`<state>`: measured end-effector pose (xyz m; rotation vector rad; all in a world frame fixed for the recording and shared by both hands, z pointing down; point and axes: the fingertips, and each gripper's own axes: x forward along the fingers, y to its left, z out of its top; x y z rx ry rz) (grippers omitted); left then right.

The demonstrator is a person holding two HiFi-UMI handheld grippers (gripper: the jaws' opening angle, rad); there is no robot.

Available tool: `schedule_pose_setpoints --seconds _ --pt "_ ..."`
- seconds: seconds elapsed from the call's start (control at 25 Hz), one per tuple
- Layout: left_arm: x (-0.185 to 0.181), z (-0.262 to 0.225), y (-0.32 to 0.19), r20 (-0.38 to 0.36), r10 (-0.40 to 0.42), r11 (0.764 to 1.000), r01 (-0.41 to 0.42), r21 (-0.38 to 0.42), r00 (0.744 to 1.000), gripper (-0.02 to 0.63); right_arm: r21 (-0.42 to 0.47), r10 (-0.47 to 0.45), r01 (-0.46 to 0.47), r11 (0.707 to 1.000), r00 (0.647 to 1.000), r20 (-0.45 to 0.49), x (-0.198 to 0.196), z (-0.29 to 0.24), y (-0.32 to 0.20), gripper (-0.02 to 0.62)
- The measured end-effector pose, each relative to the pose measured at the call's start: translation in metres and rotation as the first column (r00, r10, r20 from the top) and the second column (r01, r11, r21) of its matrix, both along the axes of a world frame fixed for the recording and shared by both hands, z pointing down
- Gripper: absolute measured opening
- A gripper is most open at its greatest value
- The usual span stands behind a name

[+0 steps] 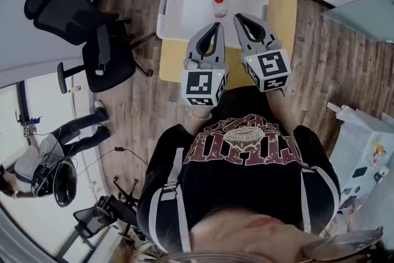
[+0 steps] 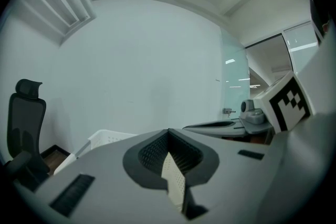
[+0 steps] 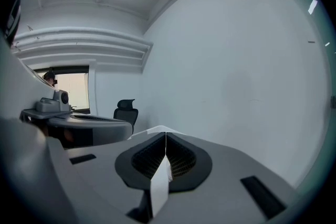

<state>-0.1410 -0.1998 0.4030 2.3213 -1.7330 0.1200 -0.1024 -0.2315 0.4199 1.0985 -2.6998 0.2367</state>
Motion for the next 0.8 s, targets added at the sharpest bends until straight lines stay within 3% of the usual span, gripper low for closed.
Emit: schedule_pose_setpoints --seconds 0.68,0.8 --pt "-0.05 0.008 -0.006 -0.003 -0.061 0.998 0.061 -0.021 0.998 0.046 -0.055 -0.056 0.05 0.997 0.992 -0.112 -0.039 0.027 -0.043 0.02" --pt "-0.057 0.01 -0.005 -0.007 -0.069 0.997 0.069 -0.025 0.998 0.046 -0.076 -0.078 0.067 0.995 0.986 -0.146 -0.046 0.036 -0.047 0.071"
